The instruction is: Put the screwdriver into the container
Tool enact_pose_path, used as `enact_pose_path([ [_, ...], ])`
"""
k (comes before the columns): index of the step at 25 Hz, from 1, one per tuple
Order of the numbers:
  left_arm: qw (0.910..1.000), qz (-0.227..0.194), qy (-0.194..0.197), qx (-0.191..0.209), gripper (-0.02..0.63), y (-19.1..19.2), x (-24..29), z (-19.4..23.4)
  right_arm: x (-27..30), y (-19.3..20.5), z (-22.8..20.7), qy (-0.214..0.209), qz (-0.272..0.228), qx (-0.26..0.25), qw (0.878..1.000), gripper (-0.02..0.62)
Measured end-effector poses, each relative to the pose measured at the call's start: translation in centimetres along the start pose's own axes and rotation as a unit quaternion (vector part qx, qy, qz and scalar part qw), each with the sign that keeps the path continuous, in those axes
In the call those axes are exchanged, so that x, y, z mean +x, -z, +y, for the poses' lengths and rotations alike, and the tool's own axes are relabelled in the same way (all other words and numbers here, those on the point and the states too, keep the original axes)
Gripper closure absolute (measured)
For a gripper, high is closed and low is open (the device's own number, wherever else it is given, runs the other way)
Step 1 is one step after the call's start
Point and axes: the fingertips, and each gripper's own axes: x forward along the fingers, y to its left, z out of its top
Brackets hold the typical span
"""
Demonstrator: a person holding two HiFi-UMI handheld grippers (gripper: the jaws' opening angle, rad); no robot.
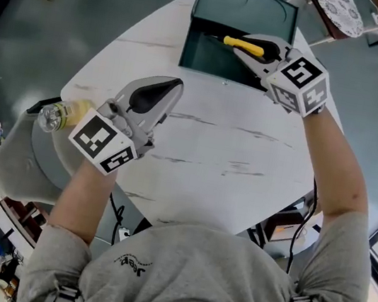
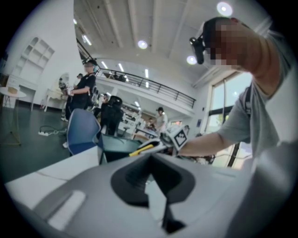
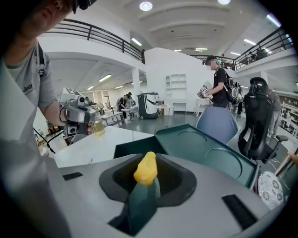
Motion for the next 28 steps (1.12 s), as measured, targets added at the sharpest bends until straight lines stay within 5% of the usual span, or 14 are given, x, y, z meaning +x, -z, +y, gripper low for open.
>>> enact_pose_path([
  [28,0.9999,-0.009,0.004,-0.010,0.603,0.3,-0.1,-0.1,1.3,1.8,-0.8,0.019,0.057,-0.041,0.997,0.509],
])
